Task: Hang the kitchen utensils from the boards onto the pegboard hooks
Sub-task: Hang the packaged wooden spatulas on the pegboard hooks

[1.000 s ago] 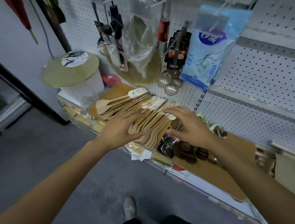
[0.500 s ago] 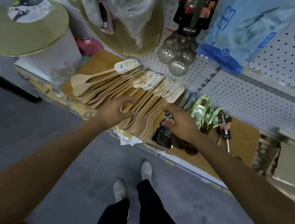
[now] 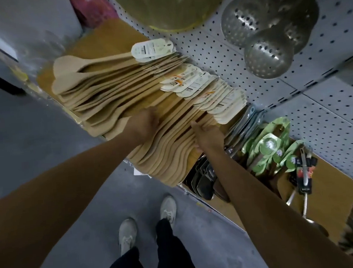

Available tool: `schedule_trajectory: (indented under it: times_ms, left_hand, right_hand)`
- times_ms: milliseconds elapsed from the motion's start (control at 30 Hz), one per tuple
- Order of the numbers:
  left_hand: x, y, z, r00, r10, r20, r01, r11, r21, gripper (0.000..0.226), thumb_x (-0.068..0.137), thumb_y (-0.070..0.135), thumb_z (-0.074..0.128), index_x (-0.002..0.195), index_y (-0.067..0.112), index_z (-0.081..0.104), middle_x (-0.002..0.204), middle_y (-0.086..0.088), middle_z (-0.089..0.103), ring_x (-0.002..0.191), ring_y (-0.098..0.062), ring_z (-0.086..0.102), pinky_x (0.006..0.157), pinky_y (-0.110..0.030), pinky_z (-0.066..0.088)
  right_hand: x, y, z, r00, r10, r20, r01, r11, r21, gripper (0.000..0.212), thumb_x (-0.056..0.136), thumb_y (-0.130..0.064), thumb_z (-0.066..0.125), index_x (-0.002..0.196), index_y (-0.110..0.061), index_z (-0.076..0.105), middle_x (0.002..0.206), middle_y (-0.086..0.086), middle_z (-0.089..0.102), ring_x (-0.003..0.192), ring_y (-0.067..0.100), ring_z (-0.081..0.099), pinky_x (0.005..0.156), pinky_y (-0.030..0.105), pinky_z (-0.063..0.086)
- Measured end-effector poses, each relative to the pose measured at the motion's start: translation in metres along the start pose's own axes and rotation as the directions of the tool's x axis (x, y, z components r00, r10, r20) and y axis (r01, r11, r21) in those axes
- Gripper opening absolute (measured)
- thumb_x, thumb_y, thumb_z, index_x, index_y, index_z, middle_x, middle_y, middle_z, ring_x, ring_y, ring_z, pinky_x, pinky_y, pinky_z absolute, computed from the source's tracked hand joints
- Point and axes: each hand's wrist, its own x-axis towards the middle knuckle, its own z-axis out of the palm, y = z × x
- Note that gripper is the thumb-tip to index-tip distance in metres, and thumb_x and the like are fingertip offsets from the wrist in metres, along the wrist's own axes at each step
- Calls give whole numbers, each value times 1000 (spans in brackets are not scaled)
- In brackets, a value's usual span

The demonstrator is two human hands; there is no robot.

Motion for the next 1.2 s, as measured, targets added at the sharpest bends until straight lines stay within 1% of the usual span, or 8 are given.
schedule_trajectory:
  times_ms: [367, 533, 667, 767, 867, 933, 1067, 1200]
  left_hand:
    - [28, 0, 13, 994, -109, 16, 110, 981, -158, 36, 100, 16, 53, 135, 14, 59, 140, -9, 58, 131, -27, 50, 108, -31, 36]
    - [28, 9, 4, 972, -219, 81, 233, 877, -420, 33, 96, 15, 61, 129, 15, 65, 137, -3, 59, 129, -19, 51, 101, -21, 34]
    - [25, 19, -6, 956, -245, 161, 293, 795, -531, 31, 88, 7, 67, 119, 10, 71, 111, -10, 68, 93, -16, 61, 86, -25, 50]
    - [19, 30, -13, 953, -232, 194, 303, 760, -576, 23, 89, 2, 66, 111, 5, 72, 90, -10, 71, 74, -14, 61, 64, -19, 51]
    - [10, 41, -21, 961, -173, 217, 275, 699, -660, 20, 86, -4, 67, 101, 7, 73, 106, -25, 72, 94, -29, 66, 92, -39, 54]
    - [1, 48, -29, 960, -174, 220, 279, 681, -677, 21, 84, -4, 69, 92, 15, 73, 100, -19, 74, 98, -30, 68, 98, -40, 52]
    - [-29, 62, -46, 958, -125, 258, 273, 672, -688, 33, 85, -6, 68, 118, 0, 66, 102, -16, 71, 84, -20, 63, 81, -29, 54]
    - [-76, 76, -61, 930, -86, 356, 334, 601, -726, 34, 84, -21, 60, 114, -4, 59, 90, -18, 69, 74, -22, 69, 68, -36, 60]
  right_hand:
    - [21, -3, 15, 993, 112, -43, -105, 984, 144, 27, 78, -38, 66, 81, -13, 56, 86, 14, 70, 68, 29, 71, 62, 48, 61]
    - [6, -8, -2, 983, 161, -90, -121, 933, 340, 22, 97, -11, 53, 76, -5, 58, 63, 8, 61, 44, 14, 59, 47, 30, 57]
    - [-12, -9, -11, 981, 180, -65, -131, 877, 463, 21, 93, 6, 39, 83, 3, 58, 64, 19, 63, 44, 24, 60, 52, 42, 60]
    - [-25, -10, -17, 984, 144, -101, -81, 882, 465, 17, 93, 4, 37, 95, 3, 54, 70, 23, 67, 50, 29, 63, 52, 43, 60]
    - [-36, -11, -23, 984, 125, -127, -51, 881, 469, 20, 92, 4, 36, 100, 1, 54, 71, 20, 69, 52, 27, 65, 53, 44, 60]
    - [-46, -10, -28, 984, 122, -129, -41, 866, 499, 18, 93, 3, 37, 98, -1, 54, 74, 21, 70, 50, 25, 65, 52, 38, 59]
    - [-78, -14, -41, 980, 153, -124, -53, 811, 583, 15, 98, -3, 42, 96, -3, 57, 64, 15, 65, 48, 24, 62, 56, 40, 57]
    - [-126, -17, -58, 986, 131, -98, -39, 772, 635, 22, 101, -7, 44, 84, -6, 58, 66, 18, 60, 54, 30, 60, 61, 49, 59]
